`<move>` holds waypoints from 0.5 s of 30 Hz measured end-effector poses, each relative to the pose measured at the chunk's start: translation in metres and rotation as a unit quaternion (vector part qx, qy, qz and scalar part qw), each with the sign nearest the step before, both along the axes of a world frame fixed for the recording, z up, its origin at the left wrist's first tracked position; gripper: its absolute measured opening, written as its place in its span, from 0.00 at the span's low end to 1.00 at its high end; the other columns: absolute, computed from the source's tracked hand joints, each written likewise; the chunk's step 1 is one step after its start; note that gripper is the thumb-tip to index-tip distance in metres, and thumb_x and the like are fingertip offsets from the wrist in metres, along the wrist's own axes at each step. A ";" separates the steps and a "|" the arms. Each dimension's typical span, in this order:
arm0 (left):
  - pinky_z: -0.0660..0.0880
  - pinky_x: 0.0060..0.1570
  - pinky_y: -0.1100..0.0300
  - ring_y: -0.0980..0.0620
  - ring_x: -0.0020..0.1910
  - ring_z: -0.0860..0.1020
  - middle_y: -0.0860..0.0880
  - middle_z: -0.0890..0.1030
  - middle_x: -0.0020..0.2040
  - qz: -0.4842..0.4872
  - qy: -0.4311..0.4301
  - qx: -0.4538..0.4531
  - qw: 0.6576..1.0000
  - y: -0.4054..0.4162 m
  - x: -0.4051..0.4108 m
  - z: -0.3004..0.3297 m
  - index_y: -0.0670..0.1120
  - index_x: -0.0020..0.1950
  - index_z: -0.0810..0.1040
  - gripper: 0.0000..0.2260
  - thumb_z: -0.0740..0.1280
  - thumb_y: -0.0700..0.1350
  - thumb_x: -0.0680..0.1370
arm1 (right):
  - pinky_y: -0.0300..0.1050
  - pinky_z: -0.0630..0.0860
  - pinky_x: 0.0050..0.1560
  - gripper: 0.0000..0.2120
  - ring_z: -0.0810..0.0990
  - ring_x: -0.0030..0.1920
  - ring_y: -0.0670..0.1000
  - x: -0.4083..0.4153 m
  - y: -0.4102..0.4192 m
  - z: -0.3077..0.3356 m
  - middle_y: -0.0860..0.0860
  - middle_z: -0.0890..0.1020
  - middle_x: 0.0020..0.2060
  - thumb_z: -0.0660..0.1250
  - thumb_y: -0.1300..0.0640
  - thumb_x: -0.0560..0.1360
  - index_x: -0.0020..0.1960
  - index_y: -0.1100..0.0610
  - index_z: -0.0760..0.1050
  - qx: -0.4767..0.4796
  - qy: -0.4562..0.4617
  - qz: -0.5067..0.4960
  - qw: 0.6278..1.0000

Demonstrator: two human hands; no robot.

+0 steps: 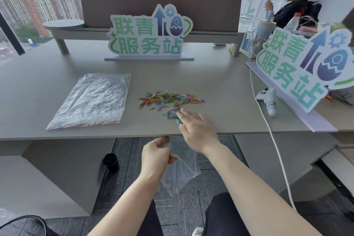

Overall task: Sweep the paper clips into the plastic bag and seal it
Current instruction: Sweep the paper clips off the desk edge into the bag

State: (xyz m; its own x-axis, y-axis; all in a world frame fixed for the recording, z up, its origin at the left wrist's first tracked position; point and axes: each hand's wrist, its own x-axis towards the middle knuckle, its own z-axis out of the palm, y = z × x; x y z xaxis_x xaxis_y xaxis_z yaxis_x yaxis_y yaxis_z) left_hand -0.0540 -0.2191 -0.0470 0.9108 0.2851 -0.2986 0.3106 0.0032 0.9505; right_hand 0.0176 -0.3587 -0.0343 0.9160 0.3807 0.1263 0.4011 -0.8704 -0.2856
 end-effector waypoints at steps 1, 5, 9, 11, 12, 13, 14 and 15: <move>0.82 0.35 0.60 0.49 0.30 0.84 0.44 0.83 0.56 0.002 -0.001 0.000 1.000 0.001 0.000 0.000 0.41 0.62 0.79 0.24 0.57 0.29 0.70 | 0.46 0.43 0.76 0.24 0.48 0.77 0.43 -0.001 0.002 -0.001 0.45 0.52 0.78 0.46 0.50 0.83 0.78 0.49 0.51 -0.008 -0.006 0.000 1.000; 0.82 0.36 0.60 0.49 0.30 0.84 0.45 0.82 0.56 0.010 -0.003 -0.004 1.000 0.004 0.000 -0.001 0.40 0.63 0.79 0.24 0.57 0.28 0.71 | 0.44 0.42 0.75 0.25 0.49 0.77 0.45 -0.010 0.008 -0.005 0.48 0.52 0.78 0.45 0.48 0.83 0.78 0.52 0.51 -0.013 -0.021 0.007 1.000; 0.82 0.36 0.58 0.49 0.30 0.84 0.44 0.82 0.57 0.016 -0.003 -0.011 1.000 0.006 0.000 -0.002 0.39 0.63 0.79 0.23 0.58 0.28 0.70 | 0.45 0.43 0.76 0.26 0.51 0.77 0.47 -0.020 0.017 -0.009 0.50 0.53 0.78 0.45 0.48 0.82 0.78 0.53 0.52 -0.006 -0.031 0.011 0.999; 0.82 0.35 0.60 0.49 0.31 0.84 0.43 0.83 0.55 0.016 -0.002 -0.015 1.000 0.007 0.000 -0.001 0.40 0.62 0.79 0.24 0.57 0.28 0.70 | 0.45 0.42 0.76 0.28 0.51 0.77 0.48 -0.025 0.020 -0.010 0.51 0.54 0.78 0.41 0.46 0.81 0.78 0.54 0.52 -0.004 -0.034 0.006 0.999; 0.81 0.34 0.60 0.48 0.31 0.84 0.43 0.83 0.54 0.017 -0.002 -0.018 1.000 0.008 0.000 -0.001 0.40 0.62 0.79 0.24 0.57 0.28 0.70 | 0.44 0.42 0.75 0.30 0.51 0.77 0.48 -0.028 0.022 -0.010 0.51 0.54 0.78 0.38 0.44 0.79 0.78 0.54 0.52 -0.003 -0.036 0.003 0.999; 0.81 0.34 0.61 0.48 0.32 0.84 0.42 0.84 0.52 0.018 -0.001 -0.020 1.000 0.009 -0.001 -0.001 0.40 0.62 0.80 0.24 0.58 0.28 0.70 | 0.44 0.42 0.75 0.33 0.52 0.77 0.48 -0.030 0.024 -0.011 0.51 0.54 0.78 0.36 0.43 0.77 0.78 0.55 0.53 -0.001 -0.039 0.002 0.999; 0.81 0.34 0.61 0.48 0.31 0.84 0.42 0.85 0.50 0.020 0.001 -0.020 1.000 0.009 -0.001 -0.001 0.40 0.61 0.80 0.23 0.58 0.28 0.70 | 0.44 0.42 0.75 0.35 0.52 0.77 0.48 -0.033 0.025 -0.011 0.51 0.55 0.78 0.34 0.42 0.76 0.78 0.55 0.53 0.000 -0.042 0.001 0.999; 0.81 0.33 0.61 0.49 0.31 0.84 0.42 0.85 0.48 0.021 0.001 -0.020 1.000 0.010 -0.001 0.000 0.40 0.61 0.80 0.23 0.58 0.28 0.70 | 0.44 0.42 0.75 0.36 0.52 0.77 0.49 -0.035 0.027 -0.012 0.51 0.55 0.78 0.33 0.42 0.74 0.78 0.55 0.53 0.001 -0.043 0.001 0.999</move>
State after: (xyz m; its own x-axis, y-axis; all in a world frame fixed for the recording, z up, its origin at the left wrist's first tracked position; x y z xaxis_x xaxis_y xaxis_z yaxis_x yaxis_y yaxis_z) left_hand -0.0551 -0.2089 -0.0468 0.8977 0.3107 -0.3125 0.3114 0.0545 0.9487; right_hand -0.0175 -0.3317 -0.0464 0.9010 0.3823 0.2048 0.4261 -0.8686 -0.2529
